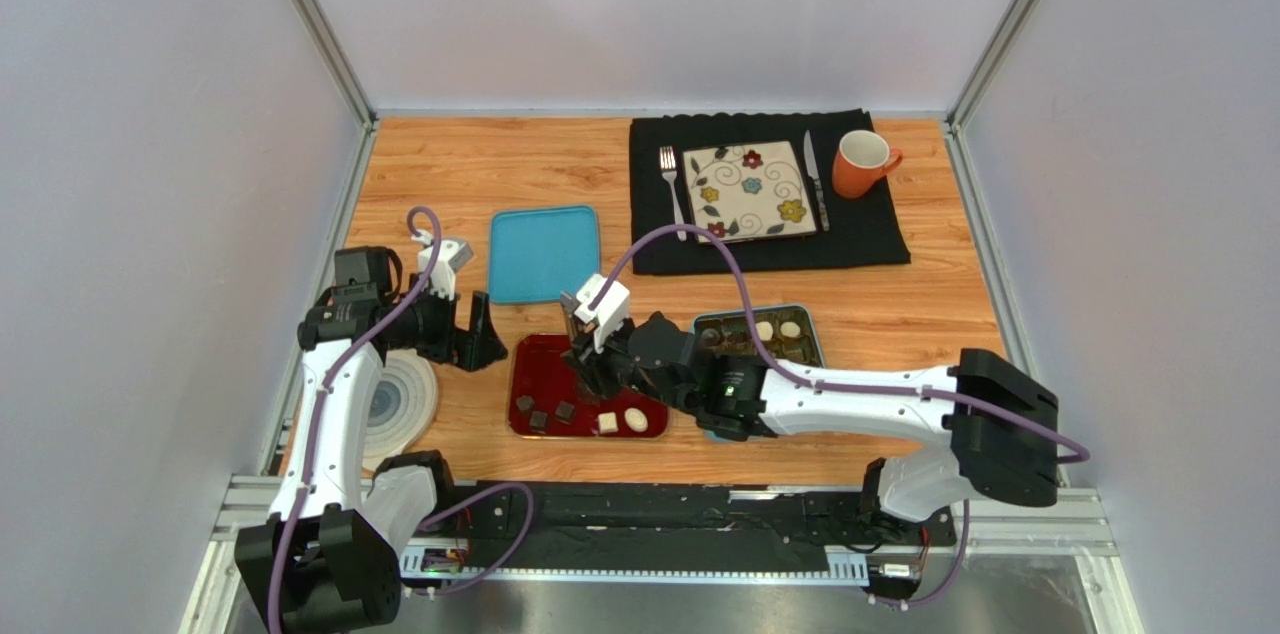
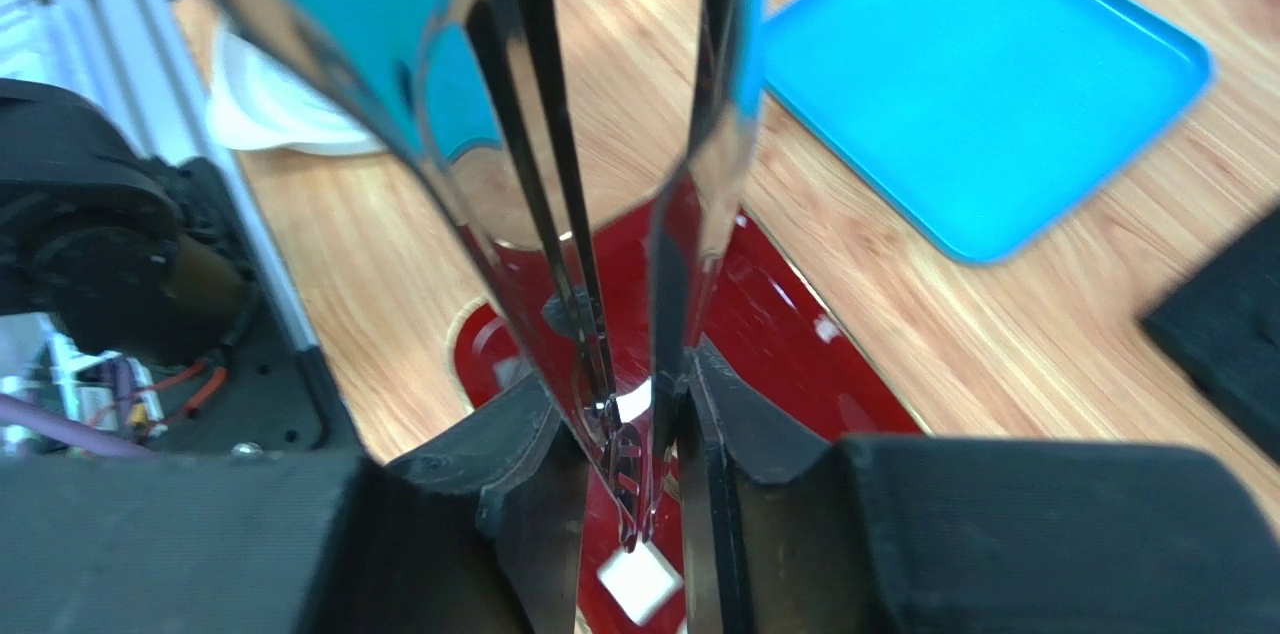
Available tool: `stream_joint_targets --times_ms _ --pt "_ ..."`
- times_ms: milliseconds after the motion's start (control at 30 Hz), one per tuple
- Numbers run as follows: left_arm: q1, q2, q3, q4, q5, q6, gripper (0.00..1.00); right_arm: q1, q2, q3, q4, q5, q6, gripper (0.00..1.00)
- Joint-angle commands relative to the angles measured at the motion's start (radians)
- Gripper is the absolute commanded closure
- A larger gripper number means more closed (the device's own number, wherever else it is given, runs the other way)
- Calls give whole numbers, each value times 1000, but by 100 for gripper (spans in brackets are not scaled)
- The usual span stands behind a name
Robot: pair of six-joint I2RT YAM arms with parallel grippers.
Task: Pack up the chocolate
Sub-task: Pick up the fake chocolate from the plate.
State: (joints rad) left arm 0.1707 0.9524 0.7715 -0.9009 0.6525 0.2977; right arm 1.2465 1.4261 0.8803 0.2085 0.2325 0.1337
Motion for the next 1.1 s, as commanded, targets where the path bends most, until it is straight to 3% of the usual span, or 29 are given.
stream_joint_targets --times_ms 0,167,467,1067 --pt "0 0 28 -3 -2 26 2 21 43 74 138 -35 9 71" --pt "-2 -1 26 -1 -5 29 2 34 80 91 147 -51 17 70" --pt "-2 -7 31 -9 -5 32 2 41 123 109 152 -53 14 58" --pt "-3 -12 52 -26 -8 46 1 34 165 117 141 -21 7 51"
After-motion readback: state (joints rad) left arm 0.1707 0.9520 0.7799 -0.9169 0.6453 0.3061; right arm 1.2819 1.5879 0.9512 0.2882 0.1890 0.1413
